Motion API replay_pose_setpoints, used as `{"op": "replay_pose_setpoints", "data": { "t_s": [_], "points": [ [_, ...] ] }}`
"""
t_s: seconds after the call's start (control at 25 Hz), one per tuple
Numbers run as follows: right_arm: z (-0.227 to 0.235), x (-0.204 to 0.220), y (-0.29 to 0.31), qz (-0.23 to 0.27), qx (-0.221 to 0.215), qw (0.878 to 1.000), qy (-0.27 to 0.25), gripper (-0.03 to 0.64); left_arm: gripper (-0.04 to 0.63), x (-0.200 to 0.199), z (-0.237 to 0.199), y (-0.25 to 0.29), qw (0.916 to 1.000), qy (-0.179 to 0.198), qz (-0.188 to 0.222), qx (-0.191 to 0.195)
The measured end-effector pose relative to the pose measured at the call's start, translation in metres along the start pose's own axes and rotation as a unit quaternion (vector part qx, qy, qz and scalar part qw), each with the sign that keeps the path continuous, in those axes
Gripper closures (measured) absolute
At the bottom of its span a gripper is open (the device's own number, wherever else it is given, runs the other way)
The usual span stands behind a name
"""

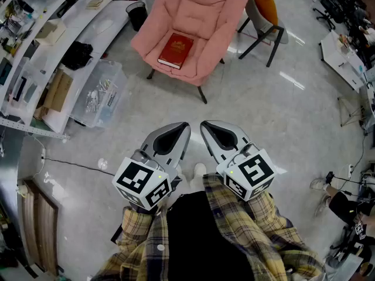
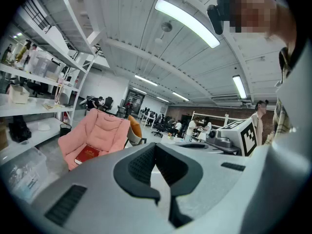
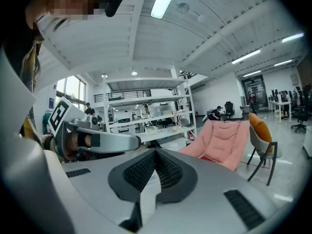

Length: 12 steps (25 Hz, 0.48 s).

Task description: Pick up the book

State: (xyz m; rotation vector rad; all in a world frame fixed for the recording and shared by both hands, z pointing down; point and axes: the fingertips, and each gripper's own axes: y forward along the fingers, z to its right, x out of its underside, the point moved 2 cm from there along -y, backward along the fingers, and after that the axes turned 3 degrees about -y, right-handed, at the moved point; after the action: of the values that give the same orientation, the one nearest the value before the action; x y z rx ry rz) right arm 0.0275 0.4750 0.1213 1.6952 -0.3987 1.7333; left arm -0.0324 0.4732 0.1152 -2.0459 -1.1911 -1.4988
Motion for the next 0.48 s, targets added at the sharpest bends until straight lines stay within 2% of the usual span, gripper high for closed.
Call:
{"op": "replay_pose_setpoints", "data": {
  "t_s": [0.48],
  "points": [
    [0.0104,0.0023,-0.0047,0.004,-0.014,1.000,-0.009,0.600,0.592,0.0019,0.0072,0.0106,0.9999,0.009,0.007,-0.009]
  ]
}}
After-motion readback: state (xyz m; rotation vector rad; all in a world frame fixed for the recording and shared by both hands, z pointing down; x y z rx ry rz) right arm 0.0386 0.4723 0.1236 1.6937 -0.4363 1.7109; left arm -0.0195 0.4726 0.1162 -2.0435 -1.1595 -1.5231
